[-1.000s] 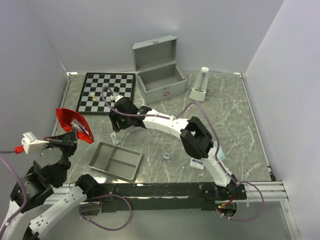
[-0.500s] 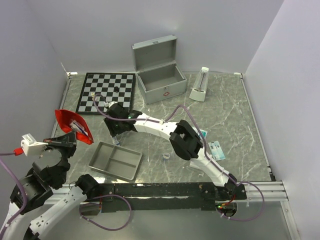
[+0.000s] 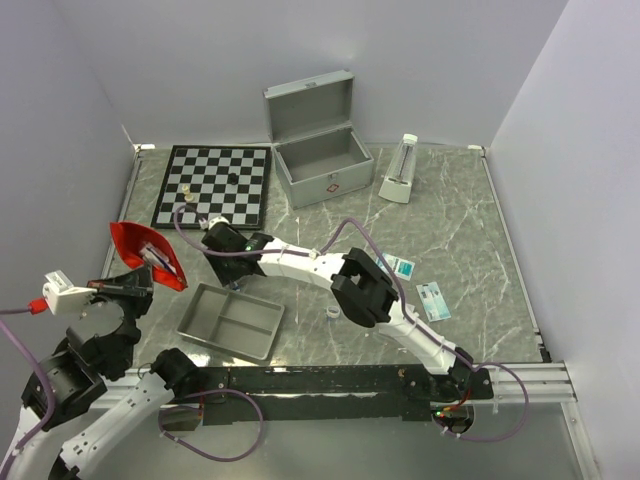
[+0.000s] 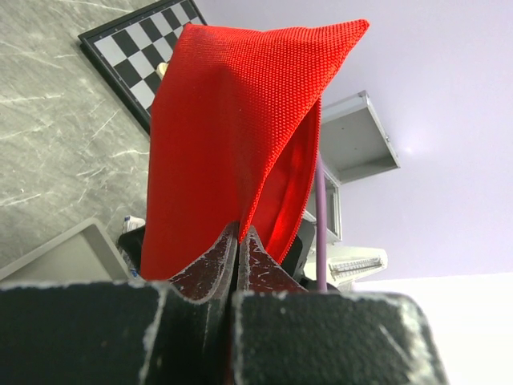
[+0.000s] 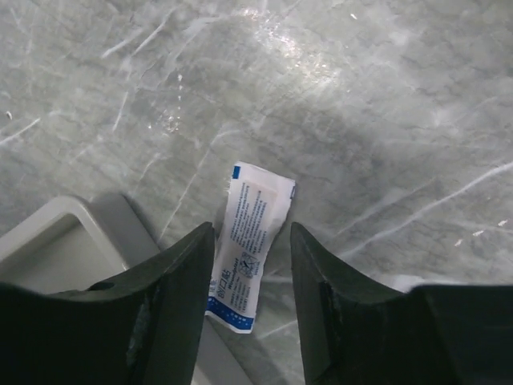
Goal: Organize the medicine kit
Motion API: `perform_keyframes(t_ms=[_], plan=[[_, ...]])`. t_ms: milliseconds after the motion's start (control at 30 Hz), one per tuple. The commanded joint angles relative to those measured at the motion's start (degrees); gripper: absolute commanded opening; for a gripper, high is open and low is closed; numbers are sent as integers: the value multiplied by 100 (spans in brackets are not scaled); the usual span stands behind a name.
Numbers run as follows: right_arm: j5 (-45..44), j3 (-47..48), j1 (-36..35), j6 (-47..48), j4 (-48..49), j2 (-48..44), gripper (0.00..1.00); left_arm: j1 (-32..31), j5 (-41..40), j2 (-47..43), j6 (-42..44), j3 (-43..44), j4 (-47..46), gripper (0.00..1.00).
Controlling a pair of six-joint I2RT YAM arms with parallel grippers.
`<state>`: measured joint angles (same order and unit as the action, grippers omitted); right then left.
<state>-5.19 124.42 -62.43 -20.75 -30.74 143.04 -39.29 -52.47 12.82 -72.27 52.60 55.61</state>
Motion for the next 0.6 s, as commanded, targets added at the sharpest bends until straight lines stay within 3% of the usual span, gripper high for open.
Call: perform_keyframes(t_ms=[0,300,400,567], plan=[[-158,-225,30,-87,-195,136,47,18,-18,-43,-77,-48,-121,1],[-158,-1278,196,-350,235,-521,19,9,105,-43,-7,-206,-296,1],[-131,-2050,459,-517,524,-1232,17,18,420,89,291,-355,-761,1],[-420,-3868,908,-500,1017,-3252,15,26,1088,764,502,-724,-1728,1]])
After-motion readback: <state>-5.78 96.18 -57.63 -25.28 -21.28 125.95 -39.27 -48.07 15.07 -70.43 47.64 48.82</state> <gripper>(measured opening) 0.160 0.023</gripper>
